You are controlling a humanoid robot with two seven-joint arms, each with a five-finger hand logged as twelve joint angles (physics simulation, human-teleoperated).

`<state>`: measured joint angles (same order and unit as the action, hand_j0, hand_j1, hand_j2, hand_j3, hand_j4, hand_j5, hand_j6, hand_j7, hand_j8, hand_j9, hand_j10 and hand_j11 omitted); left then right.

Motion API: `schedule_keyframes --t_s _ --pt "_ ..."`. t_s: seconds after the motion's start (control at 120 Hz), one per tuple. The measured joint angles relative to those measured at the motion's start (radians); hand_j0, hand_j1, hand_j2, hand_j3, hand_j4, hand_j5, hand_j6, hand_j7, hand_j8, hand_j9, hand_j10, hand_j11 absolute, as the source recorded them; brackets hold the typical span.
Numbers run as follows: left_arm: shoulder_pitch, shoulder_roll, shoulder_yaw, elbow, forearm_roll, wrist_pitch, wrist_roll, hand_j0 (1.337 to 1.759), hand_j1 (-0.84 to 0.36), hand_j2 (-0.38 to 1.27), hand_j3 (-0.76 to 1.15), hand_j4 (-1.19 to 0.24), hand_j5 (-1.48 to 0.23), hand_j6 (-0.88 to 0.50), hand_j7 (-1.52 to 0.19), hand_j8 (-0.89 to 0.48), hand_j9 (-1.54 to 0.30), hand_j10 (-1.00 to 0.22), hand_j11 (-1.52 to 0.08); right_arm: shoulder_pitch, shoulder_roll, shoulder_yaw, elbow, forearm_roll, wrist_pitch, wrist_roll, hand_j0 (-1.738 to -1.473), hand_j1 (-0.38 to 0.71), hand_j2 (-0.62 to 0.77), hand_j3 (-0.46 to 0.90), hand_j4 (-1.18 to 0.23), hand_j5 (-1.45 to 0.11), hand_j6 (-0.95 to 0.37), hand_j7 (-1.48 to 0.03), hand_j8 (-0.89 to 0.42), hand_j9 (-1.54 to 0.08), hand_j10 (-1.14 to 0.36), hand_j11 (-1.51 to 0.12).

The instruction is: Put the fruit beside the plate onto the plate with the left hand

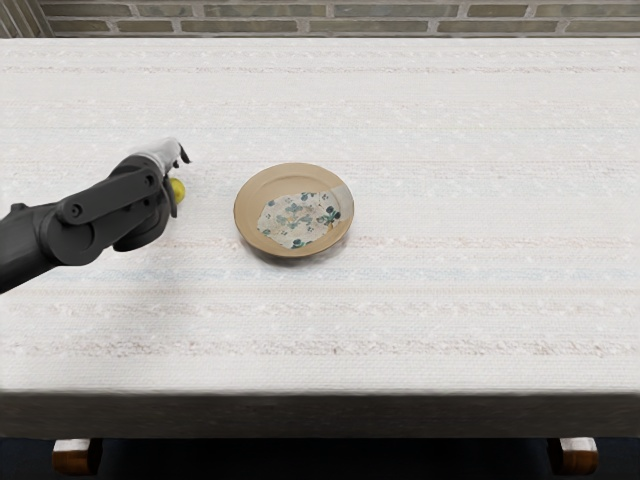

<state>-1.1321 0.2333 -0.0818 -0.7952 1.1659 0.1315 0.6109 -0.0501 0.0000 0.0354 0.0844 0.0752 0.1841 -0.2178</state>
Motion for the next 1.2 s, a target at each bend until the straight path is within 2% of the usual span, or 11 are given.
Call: schedule_keyframes --t_s 0.5,1.2 --pt "-0.003 0.000 0.013 0.016 -0.002 -0.001 0.000 1.658 -0.09 0.08 0.00 -0.37 -0.48 -0.37 -0.48 -0.37 -0.48 -0.37 -0.48 0.001 0.000 -0.001 0.000 0.000 0.000 0.000 -1.658 -0.35 0.00 0.00 0.00 0.00 0.00 0.00 0.00 0.00 0.00 0.00" --pt "0.000 0.001 0.014 0.016 -0.013 -0.009 0.000 1.658 -0.23 0.11 0.00 -0.49 -0.63 -0.49 -0.63 -0.49 -0.63 -0.49 -0.63 0.001 0.000 0.000 0.000 0.000 0.000 0.000 -1.658 -0.35 0.00 0.00 0.00 0.00 0.00 0.00 0.00 0.00 0.00 0.00"
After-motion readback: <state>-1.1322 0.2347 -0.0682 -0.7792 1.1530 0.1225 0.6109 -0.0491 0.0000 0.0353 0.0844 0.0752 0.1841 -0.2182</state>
